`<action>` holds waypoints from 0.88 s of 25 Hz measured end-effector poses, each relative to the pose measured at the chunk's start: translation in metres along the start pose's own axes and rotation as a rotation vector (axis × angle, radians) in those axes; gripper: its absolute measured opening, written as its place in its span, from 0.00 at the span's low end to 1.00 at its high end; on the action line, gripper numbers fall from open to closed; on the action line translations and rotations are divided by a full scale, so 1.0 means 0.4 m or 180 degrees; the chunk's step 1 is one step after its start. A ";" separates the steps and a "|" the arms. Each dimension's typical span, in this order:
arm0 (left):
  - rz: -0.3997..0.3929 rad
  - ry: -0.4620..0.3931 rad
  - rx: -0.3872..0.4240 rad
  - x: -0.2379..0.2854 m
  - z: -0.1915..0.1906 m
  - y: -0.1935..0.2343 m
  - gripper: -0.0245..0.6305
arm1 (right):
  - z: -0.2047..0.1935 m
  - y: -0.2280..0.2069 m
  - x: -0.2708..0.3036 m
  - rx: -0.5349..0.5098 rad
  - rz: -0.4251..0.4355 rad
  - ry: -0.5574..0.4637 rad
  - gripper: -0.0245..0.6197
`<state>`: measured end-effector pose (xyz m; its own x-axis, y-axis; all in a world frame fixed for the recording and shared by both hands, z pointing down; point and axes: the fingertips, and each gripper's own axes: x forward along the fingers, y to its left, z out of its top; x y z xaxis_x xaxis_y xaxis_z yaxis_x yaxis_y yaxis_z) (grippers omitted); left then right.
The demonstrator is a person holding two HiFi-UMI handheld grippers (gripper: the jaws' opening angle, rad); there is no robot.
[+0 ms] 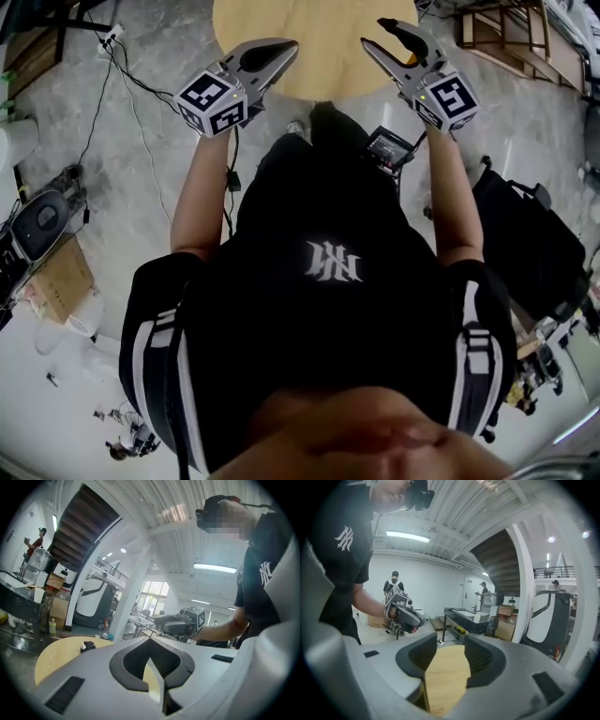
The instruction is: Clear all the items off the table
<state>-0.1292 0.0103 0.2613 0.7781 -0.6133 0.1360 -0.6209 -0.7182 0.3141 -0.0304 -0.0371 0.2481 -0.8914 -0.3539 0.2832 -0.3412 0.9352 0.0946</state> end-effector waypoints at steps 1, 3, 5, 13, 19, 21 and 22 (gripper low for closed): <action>0.0060 -0.0008 -0.0007 0.000 0.010 0.008 0.06 | 0.005 -0.010 0.004 0.0014 0.0017 -0.0017 0.33; 0.0159 -0.0037 -0.0030 -0.001 0.031 0.029 0.06 | 0.013 -0.032 0.025 0.0053 0.0092 -0.0069 0.33; 0.0217 0.0004 -0.0029 0.005 0.034 0.058 0.06 | 0.001 -0.061 0.067 0.0096 0.0168 -0.0112 0.33; 0.0452 0.0333 0.0057 0.042 -0.040 0.172 0.06 | -0.086 -0.185 0.233 0.0173 0.0261 -0.0087 0.50; 0.0612 0.0447 -0.0007 0.111 -0.070 0.264 0.06 | -0.212 -0.306 0.344 0.0251 0.0336 0.0053 0.54; 0.0621 0.0416 -0.0009 0.129 -0.064 0.287 0.06 | -0.247 -0.340 0.385 0.0313 0.0362 0.0110 0.69; 0.0621 0.0387 -0.0006 0.136 -0.057 0.294 0.06 | -0.259 -0.356 0.405 0.0324 0.0360 0.0133 0.69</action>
<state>-0.1578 -0.1002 0.3273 0.6491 -0.6963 0.3064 -0.7607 -0.5892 0.2724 -0.0954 -0.2265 0.3796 -0.9134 -0.2436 0.3262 -0.2698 0.9622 -0.0368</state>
